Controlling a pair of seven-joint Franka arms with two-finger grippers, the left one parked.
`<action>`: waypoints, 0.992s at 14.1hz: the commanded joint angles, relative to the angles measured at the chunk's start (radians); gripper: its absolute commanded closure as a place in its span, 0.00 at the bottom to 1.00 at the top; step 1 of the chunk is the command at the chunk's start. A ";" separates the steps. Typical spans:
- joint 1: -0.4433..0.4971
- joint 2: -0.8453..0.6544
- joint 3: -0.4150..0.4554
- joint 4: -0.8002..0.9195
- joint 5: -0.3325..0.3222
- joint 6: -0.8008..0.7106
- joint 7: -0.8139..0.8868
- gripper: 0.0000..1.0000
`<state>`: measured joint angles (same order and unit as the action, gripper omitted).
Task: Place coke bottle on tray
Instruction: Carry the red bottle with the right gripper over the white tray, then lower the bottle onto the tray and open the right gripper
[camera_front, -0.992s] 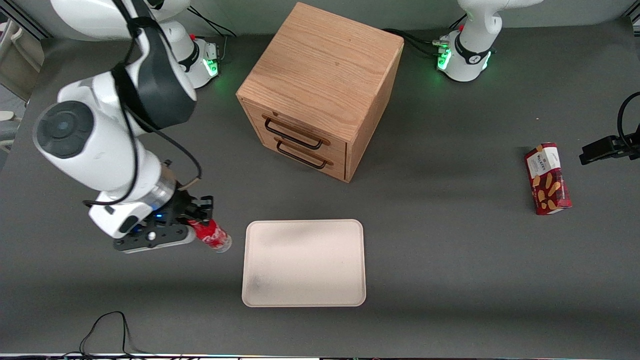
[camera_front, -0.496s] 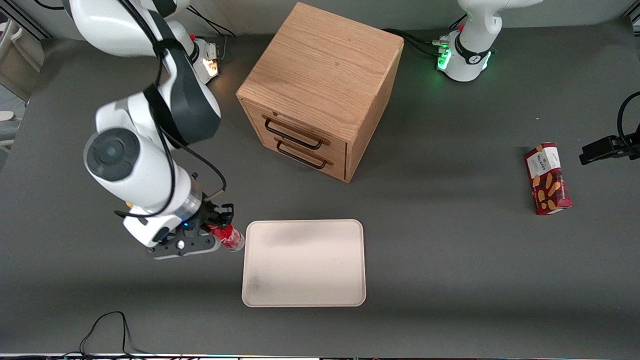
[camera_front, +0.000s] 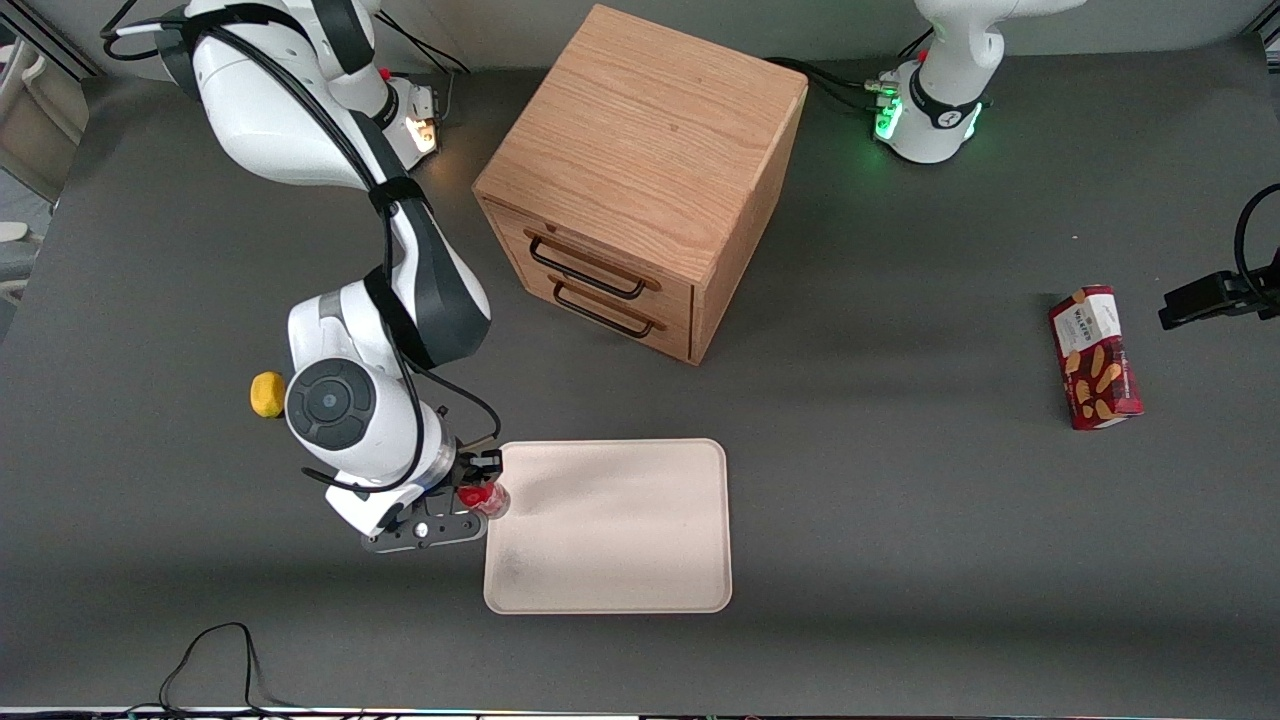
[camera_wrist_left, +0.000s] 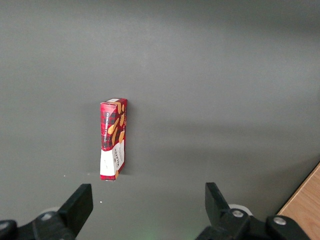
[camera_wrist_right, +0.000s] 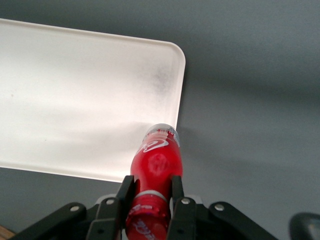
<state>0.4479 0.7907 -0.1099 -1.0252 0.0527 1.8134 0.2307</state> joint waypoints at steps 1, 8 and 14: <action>0.000 -0.004 -0.002 -0.061 0.032 0.091 -0.037 1.00; -0.006 0.013 -0.004 -0.098 0.082 0.230 -0.103 1.00; -0.011 0.047 -0.002 -0.078 0.084 0.297 -0.114 1.00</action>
<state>0.4384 0.8322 -0.1097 -1.1216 0.1046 2.0964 0.1493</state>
